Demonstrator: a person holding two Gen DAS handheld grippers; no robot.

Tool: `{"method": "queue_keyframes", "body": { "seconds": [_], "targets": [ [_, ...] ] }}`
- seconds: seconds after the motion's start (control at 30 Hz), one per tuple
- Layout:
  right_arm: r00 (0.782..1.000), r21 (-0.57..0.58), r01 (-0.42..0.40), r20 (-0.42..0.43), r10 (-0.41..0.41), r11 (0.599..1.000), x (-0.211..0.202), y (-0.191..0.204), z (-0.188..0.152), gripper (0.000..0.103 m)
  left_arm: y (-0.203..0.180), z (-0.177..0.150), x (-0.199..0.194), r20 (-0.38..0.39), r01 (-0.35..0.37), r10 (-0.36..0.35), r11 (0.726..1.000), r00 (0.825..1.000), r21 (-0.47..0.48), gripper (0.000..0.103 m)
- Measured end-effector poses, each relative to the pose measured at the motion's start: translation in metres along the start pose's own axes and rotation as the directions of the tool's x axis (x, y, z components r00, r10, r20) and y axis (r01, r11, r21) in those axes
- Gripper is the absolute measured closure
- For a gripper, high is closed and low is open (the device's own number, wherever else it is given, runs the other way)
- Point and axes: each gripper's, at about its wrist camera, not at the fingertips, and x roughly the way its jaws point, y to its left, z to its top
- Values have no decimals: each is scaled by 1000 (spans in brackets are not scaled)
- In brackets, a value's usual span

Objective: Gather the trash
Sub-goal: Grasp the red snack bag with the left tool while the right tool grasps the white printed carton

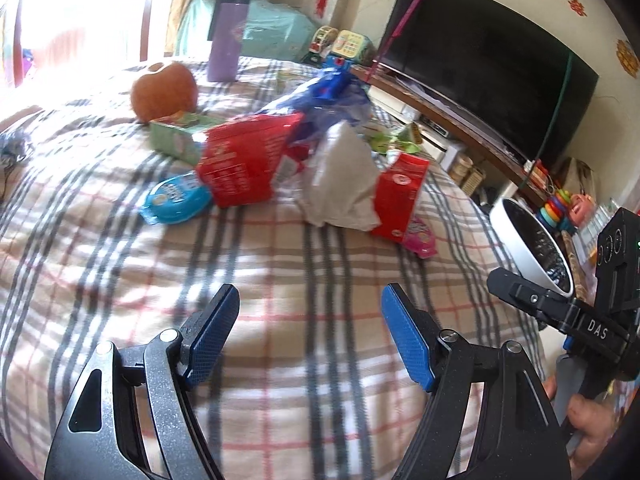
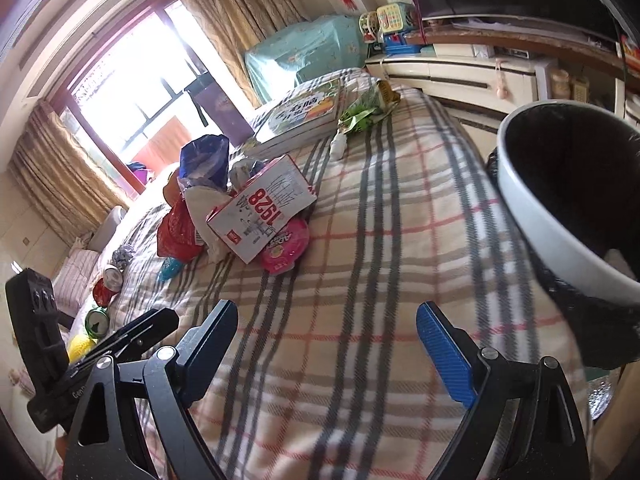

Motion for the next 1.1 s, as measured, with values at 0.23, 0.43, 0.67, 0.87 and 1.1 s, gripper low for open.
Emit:
{"method": "queue_keyframes", "body": {
  "seconds": [0.23,0.43,0.67,0.87,1.1],
  "targets": [
    [999,30,-40,-7,40,999,17,12,13,11,19,13,2,4,-34,34,999,999,-29,28],
    [997,39,-79,-2,79,996,31,22,26,11,30,27,8,10,-44,44,998,999,-38,28],
    [993,99,-116,-1,117,988,50,17,45,11,34,45,16,30,-57,57,998,998,-25,28],
    [989,145,-144,-15,148,979,69,13,54,12,37,59,28,43,-62,63,998,997,-29,28],
    [987,121,-156,-23,160,980,77,22,53,25,33,64,41,43,-32,31,999,999,15,45]
  ]
}}
